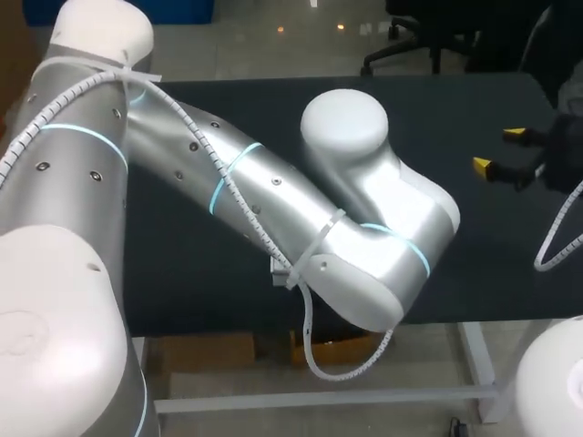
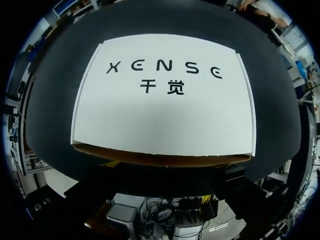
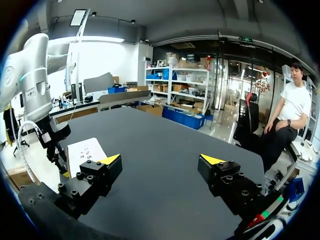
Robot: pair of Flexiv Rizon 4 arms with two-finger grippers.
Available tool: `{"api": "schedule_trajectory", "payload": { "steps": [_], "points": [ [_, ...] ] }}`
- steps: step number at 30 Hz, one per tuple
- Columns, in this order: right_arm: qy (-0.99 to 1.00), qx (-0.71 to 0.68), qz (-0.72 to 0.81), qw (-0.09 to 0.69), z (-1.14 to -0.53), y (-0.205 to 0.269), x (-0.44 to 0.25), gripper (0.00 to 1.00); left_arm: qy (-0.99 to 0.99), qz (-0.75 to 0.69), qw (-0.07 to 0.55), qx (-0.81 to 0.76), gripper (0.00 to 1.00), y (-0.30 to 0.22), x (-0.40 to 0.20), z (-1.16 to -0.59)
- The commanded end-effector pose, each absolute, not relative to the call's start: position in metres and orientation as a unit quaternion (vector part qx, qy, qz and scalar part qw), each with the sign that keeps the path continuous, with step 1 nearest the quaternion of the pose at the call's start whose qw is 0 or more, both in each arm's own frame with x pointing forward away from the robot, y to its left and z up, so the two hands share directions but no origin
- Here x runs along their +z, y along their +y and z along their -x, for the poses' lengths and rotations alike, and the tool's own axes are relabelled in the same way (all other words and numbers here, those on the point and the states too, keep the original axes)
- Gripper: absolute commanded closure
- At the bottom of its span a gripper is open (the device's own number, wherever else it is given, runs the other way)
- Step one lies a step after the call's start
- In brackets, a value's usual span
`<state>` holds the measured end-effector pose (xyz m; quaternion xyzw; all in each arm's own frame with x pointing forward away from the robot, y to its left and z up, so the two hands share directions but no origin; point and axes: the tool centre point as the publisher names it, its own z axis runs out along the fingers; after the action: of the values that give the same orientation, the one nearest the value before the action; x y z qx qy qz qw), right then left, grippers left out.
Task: Assemble the packaging by folding the flat box into shape, placing the metal phone stand inside, and closing the box properly
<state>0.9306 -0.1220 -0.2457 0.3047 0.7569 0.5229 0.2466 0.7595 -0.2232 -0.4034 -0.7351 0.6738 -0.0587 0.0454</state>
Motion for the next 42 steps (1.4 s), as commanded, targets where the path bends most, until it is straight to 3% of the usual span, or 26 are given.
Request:
{"api": "schedule_trajectory", "payload": {
  "steps": [1, 42],
  "points": [
    [0.756, 0.524, -0.304, 0.247, -0.935, -0.121, -0.246, 0.0, 0.672, 0.737, 0.038, -0.057, 0.0, -0.219, -0.402, -0.768],
    [0.757, 0.522, -0.305, 0.246, -0.936, -0.12, -0.246, 0.0, 0.678, 0.732, 0.026, -0.065, 0.0, -0.199, -0.397, -0.875]
  ]
}}
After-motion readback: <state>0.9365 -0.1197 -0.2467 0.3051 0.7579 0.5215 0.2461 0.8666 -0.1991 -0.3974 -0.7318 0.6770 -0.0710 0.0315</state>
